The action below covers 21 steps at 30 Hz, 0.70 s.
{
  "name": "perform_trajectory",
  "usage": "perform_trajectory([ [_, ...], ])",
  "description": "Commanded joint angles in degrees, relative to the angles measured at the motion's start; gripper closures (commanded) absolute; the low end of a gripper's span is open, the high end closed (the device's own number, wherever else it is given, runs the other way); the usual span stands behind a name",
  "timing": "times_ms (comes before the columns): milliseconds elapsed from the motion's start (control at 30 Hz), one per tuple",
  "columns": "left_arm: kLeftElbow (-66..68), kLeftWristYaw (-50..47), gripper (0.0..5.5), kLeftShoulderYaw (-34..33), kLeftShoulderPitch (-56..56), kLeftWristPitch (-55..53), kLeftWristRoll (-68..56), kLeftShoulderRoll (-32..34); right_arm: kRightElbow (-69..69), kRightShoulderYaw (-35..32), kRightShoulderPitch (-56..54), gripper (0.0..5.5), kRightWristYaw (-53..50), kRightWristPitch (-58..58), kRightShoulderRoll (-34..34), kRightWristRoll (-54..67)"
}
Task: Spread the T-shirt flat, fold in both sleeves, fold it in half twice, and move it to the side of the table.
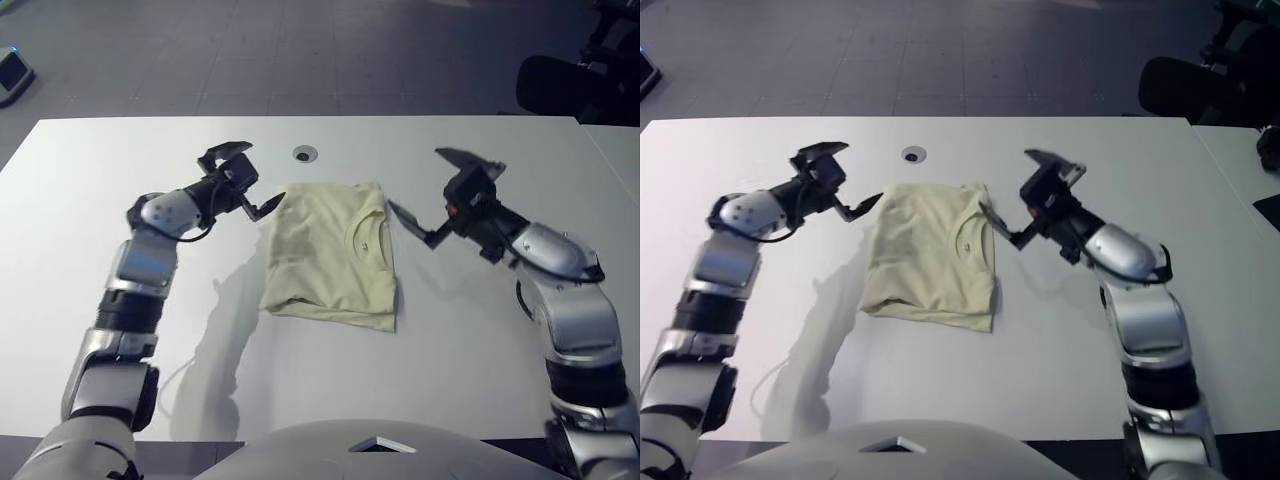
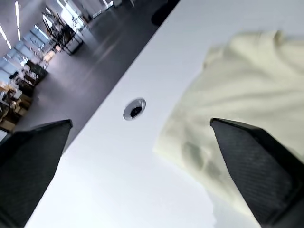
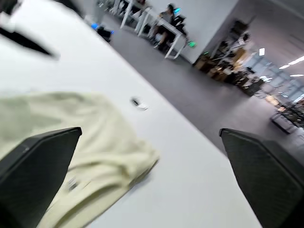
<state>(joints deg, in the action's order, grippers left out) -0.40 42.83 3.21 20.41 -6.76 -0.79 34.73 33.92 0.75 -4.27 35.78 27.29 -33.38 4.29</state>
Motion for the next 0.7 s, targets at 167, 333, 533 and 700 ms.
perform_trajectory([
  [167,-39.4,22.3,0.11,-16.0,-41.6,-6.7,-15.5,16.4,26.0,-2.9,29.8,0.10,13.9,-2.3,-18.8,-3.5],
  [333,-38.1,17.9,0.11,-10.3,-45.6,5.5,-0.8,16.6,25.8,0.4,34.4,0.10,14.0,-7.9,-21.7,-9.3],
  [533,-34.3,4.1,0.11,-2.5,-46.2,13.1,20.9,12.2,20.5,6.2,35.6,0.10,11.4,-15.4,-22.2,-20.1],
  [700,-29.9,-0.6,0.11,4.1,-42.1,13.7,30.1,9.5,12.9,11.1,31.5,0.10,9.7,-20.8,-20.7,-27.1],
])
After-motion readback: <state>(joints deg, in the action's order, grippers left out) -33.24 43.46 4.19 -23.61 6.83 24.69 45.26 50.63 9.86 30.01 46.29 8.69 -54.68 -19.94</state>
